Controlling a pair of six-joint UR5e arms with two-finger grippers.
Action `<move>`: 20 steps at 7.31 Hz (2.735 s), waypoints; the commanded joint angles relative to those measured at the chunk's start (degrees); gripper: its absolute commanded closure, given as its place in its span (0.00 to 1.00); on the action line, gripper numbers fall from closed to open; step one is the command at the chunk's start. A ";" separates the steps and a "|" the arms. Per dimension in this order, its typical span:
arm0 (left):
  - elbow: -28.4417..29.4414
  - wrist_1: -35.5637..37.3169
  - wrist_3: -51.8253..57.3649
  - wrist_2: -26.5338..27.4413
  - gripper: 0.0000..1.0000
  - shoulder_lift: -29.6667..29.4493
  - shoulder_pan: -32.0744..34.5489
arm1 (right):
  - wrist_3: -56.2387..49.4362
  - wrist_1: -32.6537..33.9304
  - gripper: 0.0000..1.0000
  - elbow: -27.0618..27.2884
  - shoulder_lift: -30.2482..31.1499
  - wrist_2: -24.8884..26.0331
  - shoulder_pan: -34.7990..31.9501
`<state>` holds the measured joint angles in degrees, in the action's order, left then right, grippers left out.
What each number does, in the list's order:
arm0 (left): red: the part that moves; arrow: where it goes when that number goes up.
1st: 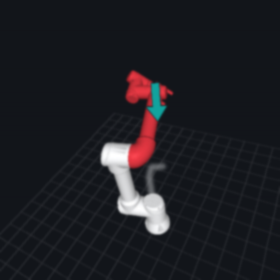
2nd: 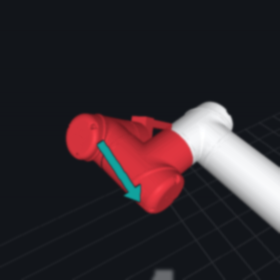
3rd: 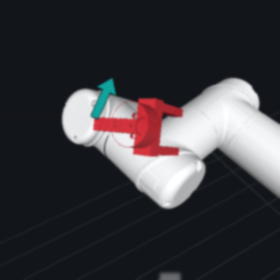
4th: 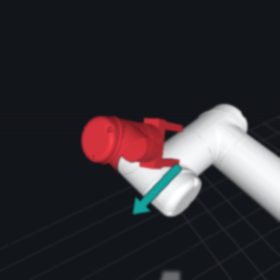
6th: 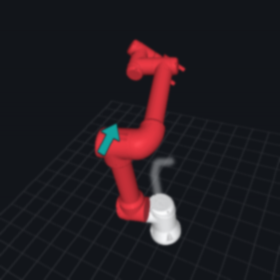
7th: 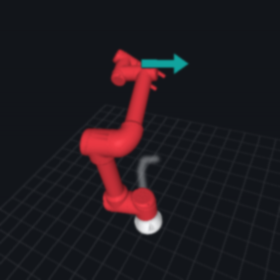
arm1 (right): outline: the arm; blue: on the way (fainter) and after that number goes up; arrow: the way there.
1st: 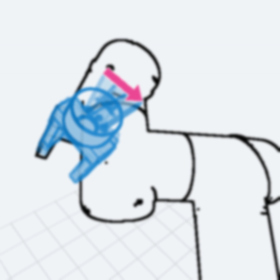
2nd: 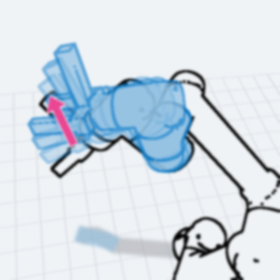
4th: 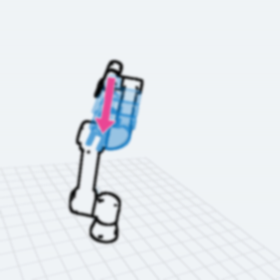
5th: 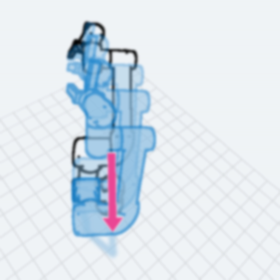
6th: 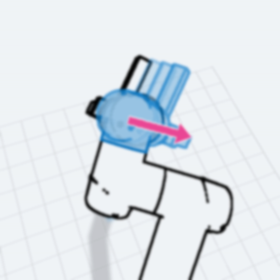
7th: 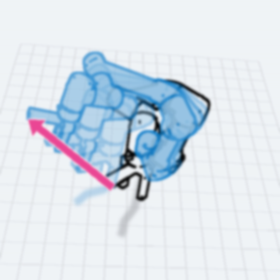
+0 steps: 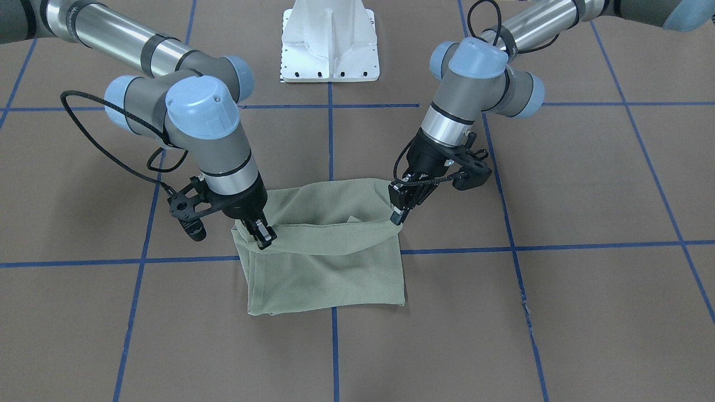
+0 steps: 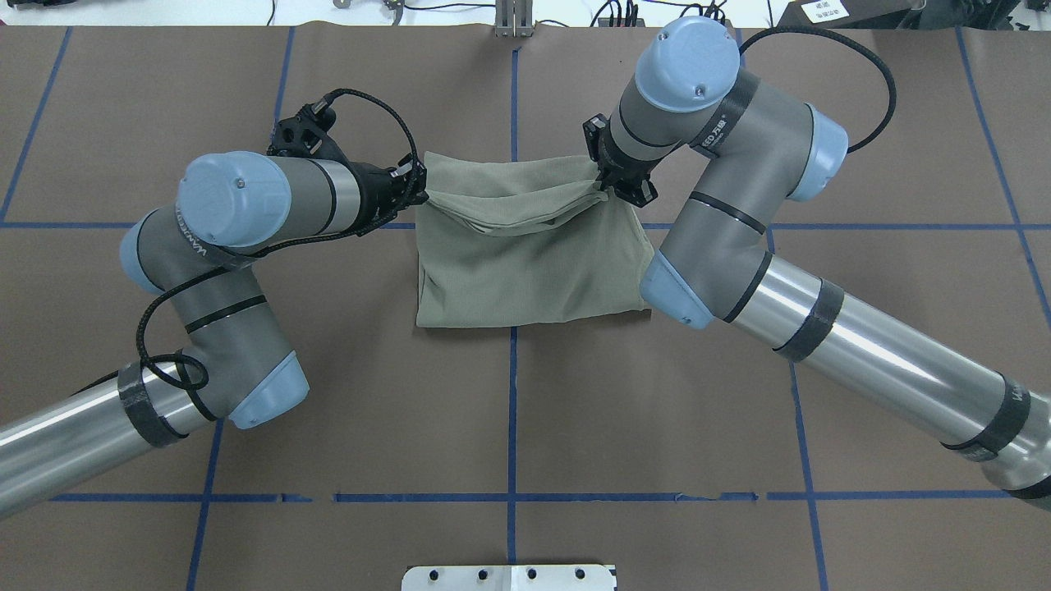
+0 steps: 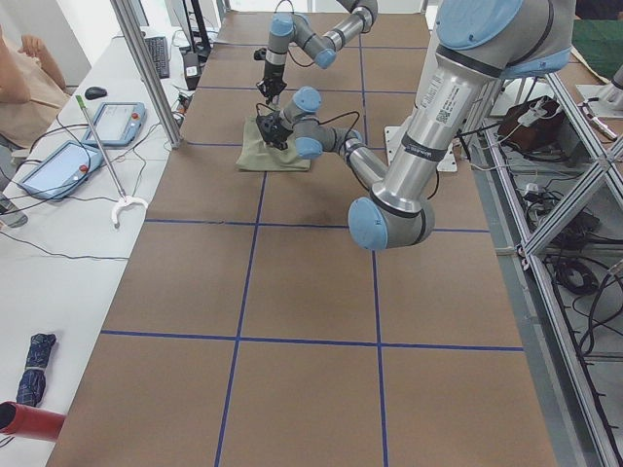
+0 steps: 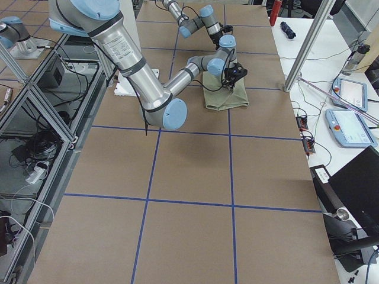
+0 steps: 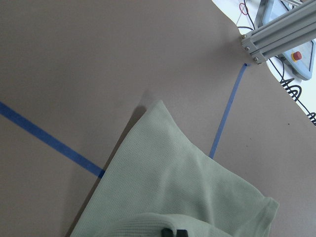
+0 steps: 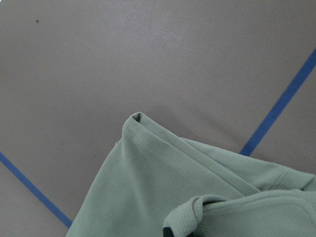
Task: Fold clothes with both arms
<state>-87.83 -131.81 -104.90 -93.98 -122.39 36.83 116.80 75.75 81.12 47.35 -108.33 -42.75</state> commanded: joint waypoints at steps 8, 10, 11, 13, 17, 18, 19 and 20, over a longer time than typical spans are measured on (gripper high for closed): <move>19.37 -17.76 22.66 -1.98 0.44 -0.51 8.68 | -43.28 -8.95 0.00 -16.26 1.59 -5.75 -12.35; 15.61 -17.34 36.63 -16.77 0.44 5.99 15.16 | -56.70 -8.26 0.00 -15.56 6.42 -13.52 -19.17; 13.76 -17.08 43.66 -24.51 0.45 9.76 20.51 | -63.82 -8.16 0.00 -14.17 10.35 -17.14 -23.83; 13.39 -16.81 58.16 -35.62 0.46 14.70 31.66 | -81.02 0.13 0.00 -8.91 15.47 -23.47 -33.67; 4.81 3.05 90.93 -43.40 0.47 22.63 48.30 | -100.70 14.33 0.00 10.78 32.95 -24.30 -41.71; 0.16 14.10 96.58 -43.31 0.47 22.72 51.12 | -102.19 14.42 0.00 12.72 35.77 -25.87 -41.98; -6.15 23.35 99.86 -43.14 0.47 25.42 52.71 | -102.21 14.69 0.00 13.79 37.01 -28.75 -42.16; -10.39 26.57 102.50 -42.96 0.46 29.27 53.69 | -102.21 14.78 0.00 14.23 37.37 -28.78 -42.16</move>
<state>-92.26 -112.45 -6.61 -137.10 -96.94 88.72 14.90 90.27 94.22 83.49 -135.91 -84.72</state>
